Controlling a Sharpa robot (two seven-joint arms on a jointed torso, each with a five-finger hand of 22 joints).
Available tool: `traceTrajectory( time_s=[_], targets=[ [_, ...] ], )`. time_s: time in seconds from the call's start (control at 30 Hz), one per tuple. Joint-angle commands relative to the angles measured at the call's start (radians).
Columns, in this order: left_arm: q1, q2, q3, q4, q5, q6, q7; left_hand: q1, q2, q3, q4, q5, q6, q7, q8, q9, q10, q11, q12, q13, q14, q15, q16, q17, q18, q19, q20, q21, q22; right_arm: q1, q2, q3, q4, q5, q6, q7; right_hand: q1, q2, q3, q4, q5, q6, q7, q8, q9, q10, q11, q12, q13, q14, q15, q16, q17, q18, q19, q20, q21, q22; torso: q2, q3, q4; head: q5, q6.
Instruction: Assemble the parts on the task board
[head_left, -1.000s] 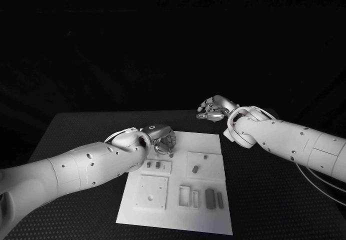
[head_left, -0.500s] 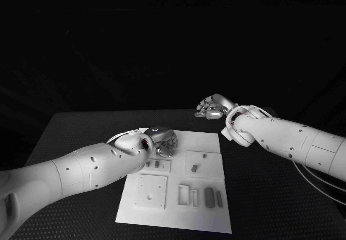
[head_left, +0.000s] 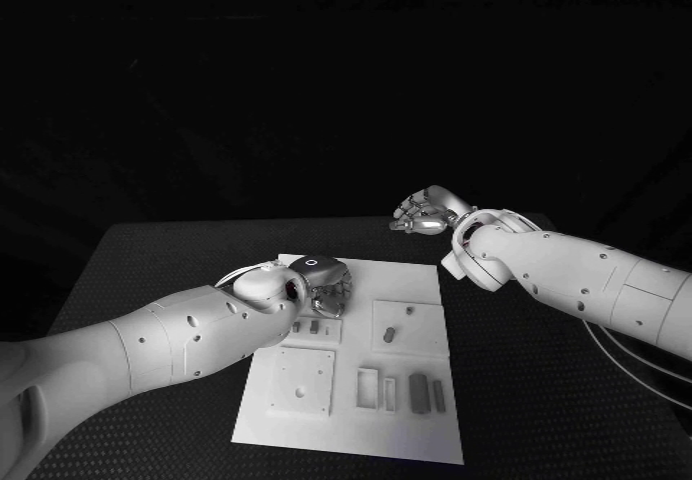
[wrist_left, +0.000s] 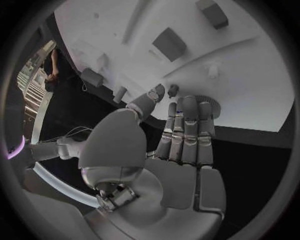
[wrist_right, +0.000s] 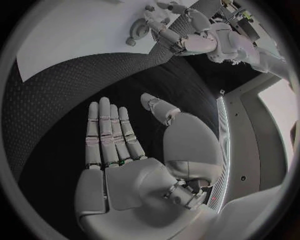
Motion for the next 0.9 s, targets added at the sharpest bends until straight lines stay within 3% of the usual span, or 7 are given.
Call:
traceTrajectory(
  time_s=[0.03, 0.27, 0.57, 0.9],
  targets=[
    [-0.002, 0.003, 0.001, -0.001, -0.025, 0.016, -0.01, 0.008, 0.008, 0.006, 0.004, 0.0, 0.004, 0.003, 0.0, -0.002, 0.012, -0.001, -0.008, -0.001, 0.003, 0.003, 0.001, -0.001, 0.021, -0.001, -0.008, 0.004, 0.019, 0.0, 0.003, 0.0, -0.002, 0.073, 0.038, 0.043, 0.01, 0.01, 0.0, -0.011, 0.008, -0.009, -0.001, 0.001, -0.003, 0.017, -0.001, -0.032, -0.037, -0.026, 0.017, -0.054, -0.033, -0.021, -0.039, 0.01, -0.04, -0.015, 0.0, -0.0003, 0.0009, -0.001, -0.001],
    [-0.003, 0.004, 0.001, -0.002, -0.025, 0.018, -0.011, 0.017, 0.018, 0.012, 0.004, 0.002, 0.016, 0.002, 0.005, -0.005, 0.039, -0.007, -0.01, -0.001, 0.01, -0.002, 0.011, -0.001, 0.022, 0.002, -0.011, 0.009, 0.02, 0.0, 0.006, 0.0, -0.004, 0.084, 0.041, 0.049, 0.024, 0.022, -0.005, -0.018, 0.017, -0.017, 0.003, -0.004, -0.026, 0.059, -0.002, -0.109, -0.112, -0.032, 0.029, -0.123, -0.092, -0.029, -0.085, 0.029, -0.131, -0.061, -0.001, -0.0007, 0.0013, -0.003, -0.004],
    [-0.004, 0.005, 0.001, -0.01, -0.025, 0.028, -0.007, 0.023, 0.038, 0.017, 0.005, 0.003, 0.034, -0.004, 0.012, -0.009, 0.071, -0.017, -0.014, 0.0, 0.02, -0.011, 0.029, 0.001, 0.021, 0.01, -0.018, 0.018, 0.021, 0.0, 0.007, 0.0, -0.002, 0.09, 0.04, 0.049, 0.023, 0.019, -0.012, -0.014, 0.02, -0.021, 0.011, -0.006, -0.033, 0.069, 0.006, -0.122, -0.125, -0.026, 0.034, -0.13, -0.102, -0.028, -0.082, 0.031, -0.143, -0.065, -0.002, -0.0013, 0.0017, -0.004, -0.005],
    [-0.021, 0.014, 0.001, -0.024, -0.01, 0.03, 0.001, 0.015, 0.061, 0.016, 0.008, 0.003, 0.054, -0.012, 0.018, -0.014, 0.098, -0.025, -0.023, 0.0, 0.027, -0.019, 0.047, 0.002, 0.016, 0.012, -0.025, 0.023, 0.02, 0.0, 0.005, 0.0, 0.001, 0.091, 0.04, 0.047, 0.023, 0.018, -0.016, -0.012, 0.025, -0.021, 0.013, -0.005, -0.037, 0.075, 0.008, -0.129, -0.133, -0.022, 0.035, -0.133, -0.107, -0.026, -0.079, 0.032, -0.149, -0.066, 0.0, -0.0016, -0.0002, -0.006, -0.007]
  ],
)
